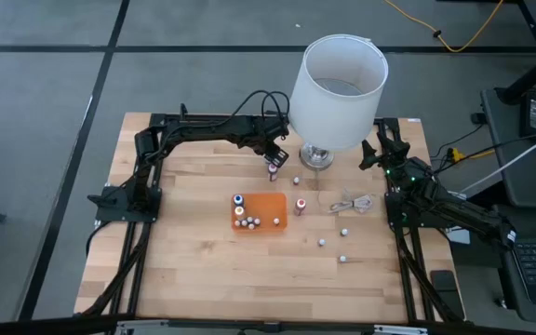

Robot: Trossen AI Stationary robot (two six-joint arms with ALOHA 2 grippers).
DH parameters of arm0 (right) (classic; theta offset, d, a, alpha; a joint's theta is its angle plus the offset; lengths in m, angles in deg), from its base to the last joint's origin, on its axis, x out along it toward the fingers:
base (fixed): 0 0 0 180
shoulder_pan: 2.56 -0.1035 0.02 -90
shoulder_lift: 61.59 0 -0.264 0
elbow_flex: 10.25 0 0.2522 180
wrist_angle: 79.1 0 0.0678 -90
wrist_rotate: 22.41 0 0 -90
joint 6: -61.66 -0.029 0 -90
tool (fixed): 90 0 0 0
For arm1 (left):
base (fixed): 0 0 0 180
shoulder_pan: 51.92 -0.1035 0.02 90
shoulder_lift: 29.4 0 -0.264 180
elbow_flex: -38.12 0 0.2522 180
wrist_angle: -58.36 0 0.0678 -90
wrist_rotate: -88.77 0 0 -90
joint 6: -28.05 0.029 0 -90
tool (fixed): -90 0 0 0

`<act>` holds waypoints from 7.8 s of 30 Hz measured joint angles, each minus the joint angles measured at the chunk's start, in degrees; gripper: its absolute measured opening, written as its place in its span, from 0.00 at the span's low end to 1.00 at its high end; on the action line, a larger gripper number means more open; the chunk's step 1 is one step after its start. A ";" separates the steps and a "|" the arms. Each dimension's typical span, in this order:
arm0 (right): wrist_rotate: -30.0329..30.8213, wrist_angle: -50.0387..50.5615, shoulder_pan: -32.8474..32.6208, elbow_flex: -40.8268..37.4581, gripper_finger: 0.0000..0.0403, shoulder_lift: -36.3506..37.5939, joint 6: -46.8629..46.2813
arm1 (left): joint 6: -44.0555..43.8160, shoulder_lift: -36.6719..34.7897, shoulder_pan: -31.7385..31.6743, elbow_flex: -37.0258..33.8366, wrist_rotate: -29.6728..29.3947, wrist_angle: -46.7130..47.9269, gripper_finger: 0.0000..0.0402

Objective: Pick & Place food coloring
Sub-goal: Put the big purple food coloring bottle into the orange transparent bin, then put the big pink food coloring bottle into the orange transparent bin

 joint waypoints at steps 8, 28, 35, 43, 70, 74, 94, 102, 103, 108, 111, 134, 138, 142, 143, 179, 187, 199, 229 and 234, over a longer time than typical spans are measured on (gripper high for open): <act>0.00 0.01 0.01 0.00 0.80 -0.01 0.01 | -0.32 -0.65 0.03 -0.04 -0.01 0.60 0.28; 0.00 0.01 0.01 0.00 0.80 0.01 0.00 | -0.29 -15.29 4.56 -5.63 -6.61 0.87 0.27; 0.02 -0.01 0.01 -0.01 0.80 0.00 0.00 | -1.09 -24.92 8.79 -14.51 -10.81 -0.11 0.27; 0.00 0.01 0.01 0.00 0.80 -0.01 0.00 | -1.00 -31.07 15.93 -16.11 -11.60 1.53 0.27; 0.02 -0.01 0.00 0.00 0.80 -0.01 0.00 | -1.80 -19.69 27.32 -16.84 -5.68 4.84 0.27; 0.00 0.01 0.01 -0.01 0.80 0.00 0.00 | -1.97 -18.13 27.34 -17.64 -5.62 4.86 0.27; 0.00 -0.01 0.01 0.00 0.80 -0.01 0.00 | -1.60 -14.80 25.74 -17.68 -5.51 3.56 0.30; 0.00 -0.01 0.01 -0.02 0.80 -0.01 0.00 | -2.51 -14.69 25.73 -17.68 -5.46 4.37 0.39; 0.00 0.01 0.01 0.00 0.80 0.01 0.00 | -2.49 -14.69 25.73 -17.68 -5.46 4.43 0.40; 0.00 0.01 0.01 0.00 0.80 -0.01 0.00 | -4.00 -15.42 25.32 -17.62 -5.54 5.18 0.42; 0.00 -0.01 0.01 -0.02 0.80 -0.01 0.00 | -3.98 -16.16 25.06 -16.57 -5.66 6.34 0.44; 0.00 -0.01 0.01 0.00 0.80 0.01 0.00 | -4.67 -16.28 19.86 -5.27 -7.21 11.93 0.60; 0.00 -0.01 0.01 0.00 0.80 0.00 0.00 | -5.47 -16.28 18.41 -5.14 -7.98 11.69 0.60; 0.00 -0.01 0.01 0.00 0.80 -0.01 0.02 | -5.86 -16.05 17.68 -5.09 -12.31 11.68 0.60; 0.00 0.01 0.01 0.00 0.80 -0.01 0.00 | -6.27 -15.67 17.68 -4.89 -13.57 11.72 0.60; 0.00 0.01 0.01 0.00 0.80 -0.01 0.00 | -4.95 3.36 12.37 5.21 -14.97 6.90 0.60; 0.00 -0.01 0.01 -0.02 0.80 0.01 0.00 | -5.29 3.34 12.37 2.22 -14.15 6.23 0.60; 0.00 -0.01 0.01 0.00 0.80 -0.01 0.00 | -1.46 3.34 12.80 1.16 -13.89 2.61 0.60; 0.00 -0.01 -0.01 -0.02 0.80 -0.01 0.00 | 0.04 -0.41 14.64 1.25 -13.93 8.11 0.29; 0.00 0.01 0.01 0.00 0.80 -0.01 0.00 | 0.04 -3.75 15.62 1.25 -15.47 9.38 0.30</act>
